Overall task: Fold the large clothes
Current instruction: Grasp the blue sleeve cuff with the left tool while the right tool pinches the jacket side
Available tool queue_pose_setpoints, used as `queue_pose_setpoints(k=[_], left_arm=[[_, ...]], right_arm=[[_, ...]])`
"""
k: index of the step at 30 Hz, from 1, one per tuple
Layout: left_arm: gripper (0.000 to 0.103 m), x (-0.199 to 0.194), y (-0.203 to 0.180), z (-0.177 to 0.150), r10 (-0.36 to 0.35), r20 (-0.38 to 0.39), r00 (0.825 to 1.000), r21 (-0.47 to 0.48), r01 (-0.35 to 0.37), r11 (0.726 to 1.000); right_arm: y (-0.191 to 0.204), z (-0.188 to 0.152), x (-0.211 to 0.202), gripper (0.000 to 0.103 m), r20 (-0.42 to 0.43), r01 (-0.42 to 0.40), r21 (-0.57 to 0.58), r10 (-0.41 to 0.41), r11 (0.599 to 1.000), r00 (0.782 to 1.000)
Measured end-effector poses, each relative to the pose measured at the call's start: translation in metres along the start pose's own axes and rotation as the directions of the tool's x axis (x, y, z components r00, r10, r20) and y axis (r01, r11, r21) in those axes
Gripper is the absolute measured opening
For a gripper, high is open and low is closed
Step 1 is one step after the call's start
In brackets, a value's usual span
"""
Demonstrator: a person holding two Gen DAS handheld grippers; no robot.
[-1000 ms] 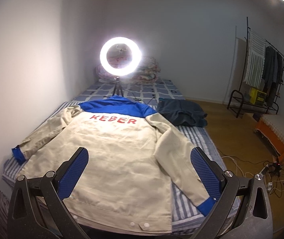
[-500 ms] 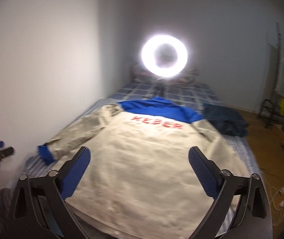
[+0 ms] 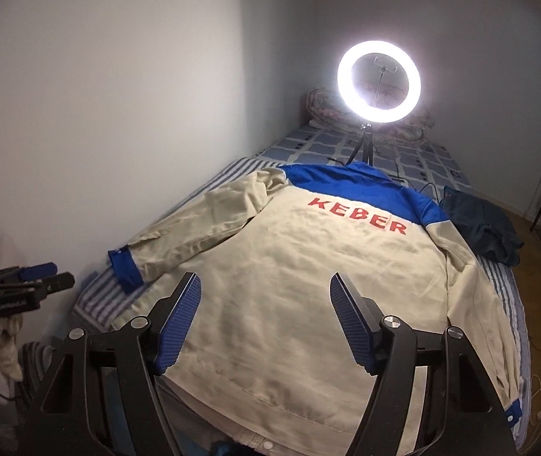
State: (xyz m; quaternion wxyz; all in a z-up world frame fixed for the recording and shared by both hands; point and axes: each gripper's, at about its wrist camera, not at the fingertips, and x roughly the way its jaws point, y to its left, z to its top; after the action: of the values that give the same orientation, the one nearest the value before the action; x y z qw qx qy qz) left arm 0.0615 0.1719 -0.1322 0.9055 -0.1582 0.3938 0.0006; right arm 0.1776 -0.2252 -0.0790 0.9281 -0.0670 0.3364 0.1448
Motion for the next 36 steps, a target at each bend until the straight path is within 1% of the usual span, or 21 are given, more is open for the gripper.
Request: queue_pose_setpoints(k=[2,4,7,8,10,12,14,17,19,20,21,22,23,24,25,26,31,33,34,35,36], left_arm=[[0.070,0.012,0.008,0.002,-0.009,-0.028,1.000,-0.066,0.007,0.998],[0.070,0.021,0.015,0.002,0.004,-0.038,0.999,-0.116,-0.009,0.993],[0.061,0.034,0.026,-0.001,0.038,-0.052,0.998,-0.176,-0.047,0.983],[0.061,0.038,0.030,-0.003,0.050,-0.060,0.997,-0.205,-0.061,0.977],[0.059,0.041,0.037,-0.005,0.057,-0.070,0.996,-0.250,-0.072,0.966],[0.057,0.041,0.039,-0.006,0.072,-0.071,0.995,-0.262,-0.088,0.961],[0.057,0.038,0.036,-0.007,0.088,-0.064,0.994,-0.247,-0.101,0.964],[0.057,0.038,0.037,-0.008,0.081,-0.063,0.995,-0.232,-0.094,0.968],[0.057,0.041,0.038,-0.007,0.080,-0.068,0.994,-0.224,-0.093,0.970],[0.057,0.043,0.041,-0.007,0.077,-0.071,0.995,-0.225,-0.091,0.970],[0.057,0.045,0.042,-0.006,0.073,-0.073,0.995,-0.226,-0.088,0.970],[0.057,0.046,0.044,-0.005,0.072,-0.075,0.995,-0.227,-0.087,0.970],[0.057,0.048,0.047,-0.005,0.069,-0.073,0.995,-0.228,-0.084,0.970],[0.057,0.049,0.049,-0.004,0.068,-0.072,0.995,-0.229,-0.082,0.970],[0.057,0.051,0.051,-0.003,0.066,-0.070,0.995,-0.231,-0.081,0.970],[0.057,0.053,0.054,-0.002,0.063,-0.070,0.996,-0.232,-0.078,0.970],[0.057,0.064,0.060,0.002,0.062,-0.076,0.995,-0.222,-0.078,0.972],[0.057,0.067,0.062,0.002,0.067,-0.076,0.995,-0.215,-0.082,0.973],[0.057,0.068,0.064,0.002,0.067,-0.077,0.995,-0.217,-0.083,0.973],[0.057,0.069,0.066,0.002,0.065,-0.077,0.995,-0.222,-0.080,0.972],[0.057,0.070,0.068,0.003,0.062,-0.077,0.995,-0.226,-0.078,0.971]], right_arm=[[-0.006,0.000,0.012,0.070,-0.010,-0.020,-0.008,0.020,1.000,1.000],[-0.012,-0.001,0.025,0.070,-0.017,-0.046,-0.012,0.046,0.999,0.999],[-0.016,-0.001,0.045,0.070,-0.029,-0.128,0.009,0.128,0.992,0.991],[-0.014,0.001,0.054,0.065,-0.039,-0.166,0.021,0.167,0.986,0.985],[-0.007,0.005,0.074,0.058,-0.073,-0.233,0.048,0.236,0.971,0.969],[0.004,0.009,0.104,0.058,-0.129,-0.332,0.116,0.346,0.936,0.930],[0.017,0.010,0.143,0.059,-0.174,-0.403,0.222,0.443,0.888,0.880],[0.040,0.001,0.194,0.059,-0.228,-0.443,0.363,0.539,0.819,0.810],[0.058,-0.006,0.225,0.059,-0.268,-0.435,0.438,0.576,0.787,0.773],[0.064,-0.009,0.237,0.059,-0.278,-0.432,0.465,0.590,0.773,0.757],[0.071,-0.013,0.253,0.059,-0.293,-0.409,0.505,0.597,0.760,0.746],[0.074,-0.016,0.263,0.059,-0.303,-0.389,0.532,0.598,0.752,0.742],[0.078,-0.020,0.279,0.059,-0.309,-0.361,0.585,0.611,0.727,0.729],[0.080,-0.022,0.286,0.059,-0.306,-0.353,0.611,0.622,0.709,0.721],[0.084,-0.024,0.297,0.059,-0.305,-0.334,0.642,0.630,0.690,0.714],[0.087,-0.024,0.303,0.059,-0.309,-0.321,0.652,0.627,0.687,0.715],[0.109,-0.014,0.324,0.059,-0.359,-0.276,0.623,0.581,0.732,0.730],[0.119,-0.006,0.328,0.059,-0.364,-0.280,0.614,0.579,0.738,0.729],[0.121,-0.004,0.328,0.045,-0.364,-0.288,0.611,0.584,0.738,0.726],[0.127,-0.001,0.329,0.012,-0.384,-0.299,0.601,0.596,0.741,0.706],[0.128,0.000,0.328,0.004,-0.397,-0.303,0.592,0.597,0.747,0.697]])
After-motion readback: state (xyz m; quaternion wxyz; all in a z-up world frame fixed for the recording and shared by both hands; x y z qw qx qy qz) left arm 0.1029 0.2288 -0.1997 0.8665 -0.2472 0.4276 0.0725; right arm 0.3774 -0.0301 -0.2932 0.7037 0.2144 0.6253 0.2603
